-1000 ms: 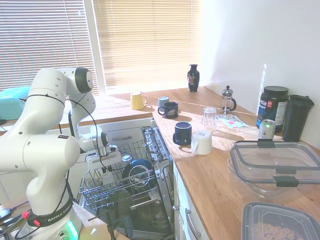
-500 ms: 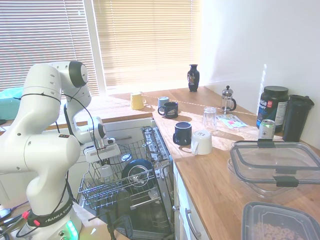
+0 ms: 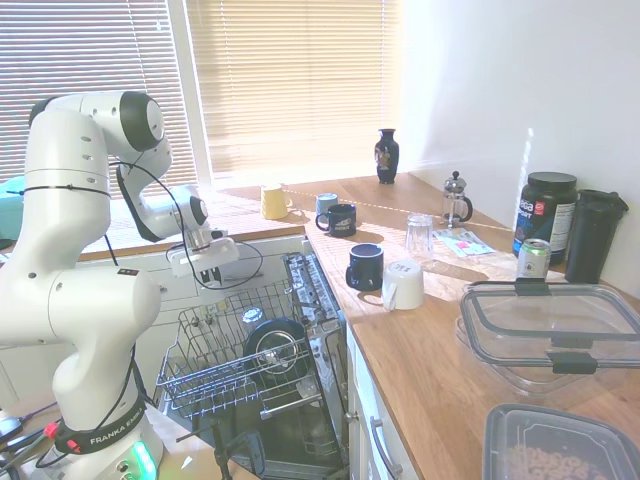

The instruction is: Unload the white mug from the dishwasher

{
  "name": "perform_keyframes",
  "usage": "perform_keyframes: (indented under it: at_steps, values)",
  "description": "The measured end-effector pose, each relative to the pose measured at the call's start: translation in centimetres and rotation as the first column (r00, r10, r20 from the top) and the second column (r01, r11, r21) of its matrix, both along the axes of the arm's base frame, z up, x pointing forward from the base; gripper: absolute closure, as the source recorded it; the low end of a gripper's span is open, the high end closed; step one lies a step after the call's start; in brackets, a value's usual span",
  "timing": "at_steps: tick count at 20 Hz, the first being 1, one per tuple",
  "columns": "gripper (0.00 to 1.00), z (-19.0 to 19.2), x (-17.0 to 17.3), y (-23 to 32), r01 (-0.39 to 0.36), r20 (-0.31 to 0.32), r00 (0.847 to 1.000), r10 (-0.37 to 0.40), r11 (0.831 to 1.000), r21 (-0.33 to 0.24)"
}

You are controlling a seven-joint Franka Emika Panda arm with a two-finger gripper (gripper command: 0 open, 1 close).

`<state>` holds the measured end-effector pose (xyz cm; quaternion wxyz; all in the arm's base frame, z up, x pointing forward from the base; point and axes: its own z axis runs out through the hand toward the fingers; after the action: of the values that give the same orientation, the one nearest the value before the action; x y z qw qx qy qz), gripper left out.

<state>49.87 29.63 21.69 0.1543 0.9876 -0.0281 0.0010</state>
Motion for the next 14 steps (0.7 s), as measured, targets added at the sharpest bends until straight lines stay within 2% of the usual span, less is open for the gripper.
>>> perform_keyframes:
  at_steps: [3,7,11,14]
  values:
    - [1.0,6.0,2.7,-2.2,0.068,0.049,0.996,-0.069,0.997,0.033]
    - [1.0,13.1,5.7,-5.7,0.149,0.107,0.982,-0.157,0.986,0.081]
    - [1.0,18.4,8.2,-10.1,0.219,0.143,0.962,-0.233,0.97,0.109]
    - [1.0,20.9,9.7,-14.9,0.271,0.165,0.943,-0.29,0.954,0.128]
